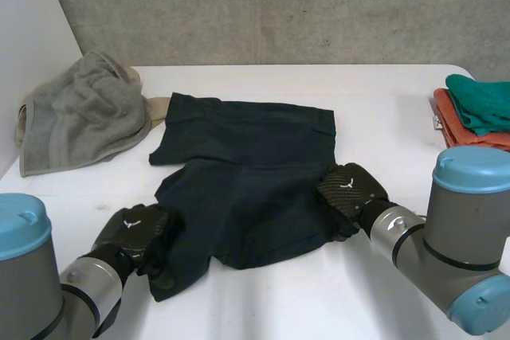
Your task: Fold the laundry.
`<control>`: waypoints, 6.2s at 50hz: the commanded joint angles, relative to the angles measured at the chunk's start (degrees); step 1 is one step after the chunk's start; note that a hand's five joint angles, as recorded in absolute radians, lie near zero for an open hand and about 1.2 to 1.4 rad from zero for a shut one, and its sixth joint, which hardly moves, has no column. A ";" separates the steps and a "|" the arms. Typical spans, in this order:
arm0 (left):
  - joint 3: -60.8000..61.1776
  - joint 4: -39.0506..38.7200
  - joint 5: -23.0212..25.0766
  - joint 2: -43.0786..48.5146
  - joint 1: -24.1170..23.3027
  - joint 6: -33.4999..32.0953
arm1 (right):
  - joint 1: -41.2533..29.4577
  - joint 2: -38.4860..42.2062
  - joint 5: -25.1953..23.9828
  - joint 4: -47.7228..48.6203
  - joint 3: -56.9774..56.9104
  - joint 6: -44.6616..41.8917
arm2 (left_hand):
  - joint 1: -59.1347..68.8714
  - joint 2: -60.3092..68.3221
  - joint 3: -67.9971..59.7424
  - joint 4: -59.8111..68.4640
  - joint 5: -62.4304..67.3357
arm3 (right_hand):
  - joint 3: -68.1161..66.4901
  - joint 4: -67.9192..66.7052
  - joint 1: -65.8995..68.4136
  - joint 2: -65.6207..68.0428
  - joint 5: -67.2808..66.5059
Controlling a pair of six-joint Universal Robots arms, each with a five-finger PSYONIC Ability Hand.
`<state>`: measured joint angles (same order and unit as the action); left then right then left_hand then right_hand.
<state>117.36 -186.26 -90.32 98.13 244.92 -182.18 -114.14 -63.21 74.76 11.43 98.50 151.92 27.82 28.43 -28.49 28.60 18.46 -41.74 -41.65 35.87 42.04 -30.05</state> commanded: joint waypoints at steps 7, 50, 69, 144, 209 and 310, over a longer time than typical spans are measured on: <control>-0.81 -4.72 -0.29 5.41 -0.58 -0.28 | 0.49 2.30 -0.05 1.84 -1.03 -0.14 | 4.77 4.15 -4.10 3.98 4.13 | -38.26 -38.35 44.13 37.96 -39.95; -6.61 -9.04 -3.46 2.69 -1.37 -5.11 | 4.10 -0.77 -0.32 0.09 -1.38 -0.22 | 49.34 48.73 -48.68 48.56 48.71 | -38.26 -38.35 44.13 37.96 -39.95; -5.12 22.69 4.01 -8.74 -4.53 -21.98 | 13.85 -20.71 -1.98 -45.85 3.18 -31.85 | 46.15 45.54 -45.48 45.37 45.51 | -38.26 -38.35 44.13 37.96 -39.95; -29.65 -21.95 -0.47 18.60 -2.69 -26.48 | 6.12 -0.42 5.40 -16.62 -15.38 8.92 | -17.82 -18.43 18.49 -18.60 -18.46 | 16.21 16.12 -10.33 -16.51 14.52; -19.35 -22.04 -1.79 10.07 -2.17 -18.83 | -9.61 7.48 -27.48 9.58 -13.86 -25.01 | -17.82 -18.43 18.49 -18.60 -18.46 | -38.26 -38.35 44.13 37.96 -39.95; -31.99 -18.19 -3.81 12.43 -8.74 -11.90 | 1.89 -8.95 -8.58 0.10 -11.39 27.72 | -17.10 -17.72 17.77 -17.88 -17.74 | 31.74 31.65 -25.87 -32.04 30.05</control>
<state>92.10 -207.82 -93.66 107.87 240.75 -197.35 -117.60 -68.72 62.01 19.95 91.74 164.65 11.06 11.75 -12.14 11.64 2.71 -12.27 -13.51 11.42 12.51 -3.67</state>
